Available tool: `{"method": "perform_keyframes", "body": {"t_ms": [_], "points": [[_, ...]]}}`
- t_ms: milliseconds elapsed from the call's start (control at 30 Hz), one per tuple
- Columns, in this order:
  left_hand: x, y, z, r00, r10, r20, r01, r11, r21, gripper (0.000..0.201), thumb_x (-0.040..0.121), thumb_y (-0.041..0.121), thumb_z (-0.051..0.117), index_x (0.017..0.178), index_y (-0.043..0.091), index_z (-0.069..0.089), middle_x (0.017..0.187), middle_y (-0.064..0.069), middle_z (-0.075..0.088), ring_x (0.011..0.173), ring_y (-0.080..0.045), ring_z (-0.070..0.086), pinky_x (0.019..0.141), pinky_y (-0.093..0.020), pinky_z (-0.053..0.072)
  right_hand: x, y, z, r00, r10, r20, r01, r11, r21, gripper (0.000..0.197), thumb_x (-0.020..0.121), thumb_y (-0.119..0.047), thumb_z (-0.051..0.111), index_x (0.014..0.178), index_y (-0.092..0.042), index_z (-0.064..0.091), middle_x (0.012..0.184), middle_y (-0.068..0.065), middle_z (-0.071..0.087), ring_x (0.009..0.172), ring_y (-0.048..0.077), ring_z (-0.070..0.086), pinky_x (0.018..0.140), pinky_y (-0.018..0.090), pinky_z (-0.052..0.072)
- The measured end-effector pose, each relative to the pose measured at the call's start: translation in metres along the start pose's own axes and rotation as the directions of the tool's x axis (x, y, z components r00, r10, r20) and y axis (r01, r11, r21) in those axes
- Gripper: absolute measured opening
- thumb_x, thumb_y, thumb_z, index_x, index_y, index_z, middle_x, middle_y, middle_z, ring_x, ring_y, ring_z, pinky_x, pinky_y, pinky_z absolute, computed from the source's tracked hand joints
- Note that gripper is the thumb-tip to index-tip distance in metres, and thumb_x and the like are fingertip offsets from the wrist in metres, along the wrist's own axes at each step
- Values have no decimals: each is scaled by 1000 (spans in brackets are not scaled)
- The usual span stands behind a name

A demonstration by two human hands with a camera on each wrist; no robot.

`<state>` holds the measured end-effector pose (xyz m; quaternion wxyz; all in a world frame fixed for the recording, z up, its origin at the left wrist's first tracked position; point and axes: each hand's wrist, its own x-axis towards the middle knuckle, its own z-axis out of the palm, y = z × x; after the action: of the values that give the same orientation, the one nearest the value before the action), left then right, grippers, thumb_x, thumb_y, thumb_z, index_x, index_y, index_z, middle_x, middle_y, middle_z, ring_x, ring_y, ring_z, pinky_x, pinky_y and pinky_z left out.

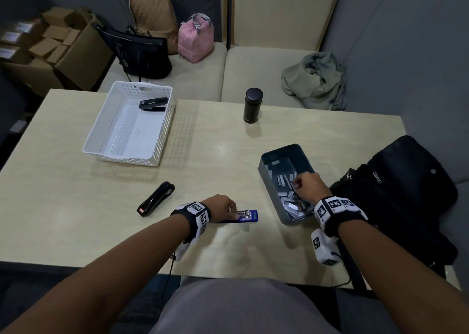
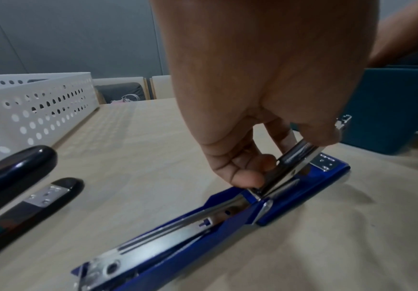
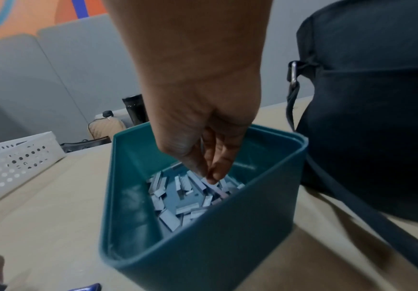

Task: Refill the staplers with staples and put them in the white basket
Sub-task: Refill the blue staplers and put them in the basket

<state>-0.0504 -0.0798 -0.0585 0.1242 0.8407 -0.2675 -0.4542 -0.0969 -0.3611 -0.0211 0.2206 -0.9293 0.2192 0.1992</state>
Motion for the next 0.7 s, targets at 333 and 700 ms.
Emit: {"method": "perform_keyframes", "body": {"t_ms": [333, 700], "points": [[2, 8, -5, 998, -45, 33, 46, 999, -2, 28, 93, 43, 54, 91, 18, 69, 98, -14, 69, 87, -29, 59, 84, -36, 50, 15, -7, 18, 999, -49, -11, 43, 956, -291, 22, 90, -14, 58, 108, -1, 63, 116, 16, 54, 94, 35, 65, 76, 39, 52], [8, 6, -3, 997, -52, 48, 51, 998, 24, 33, 94, 48, 53, 74, 22, 54, 76, -4, 56, 75, -24, 51, 69, -29, 40, 33, -19, 36, 999, 38, 13, -34, 979, -202, 24, 90, -11, 60, 106, 6, 63, 122, 21, 51, 104, 39, 61, 84, 41, 52]]}}
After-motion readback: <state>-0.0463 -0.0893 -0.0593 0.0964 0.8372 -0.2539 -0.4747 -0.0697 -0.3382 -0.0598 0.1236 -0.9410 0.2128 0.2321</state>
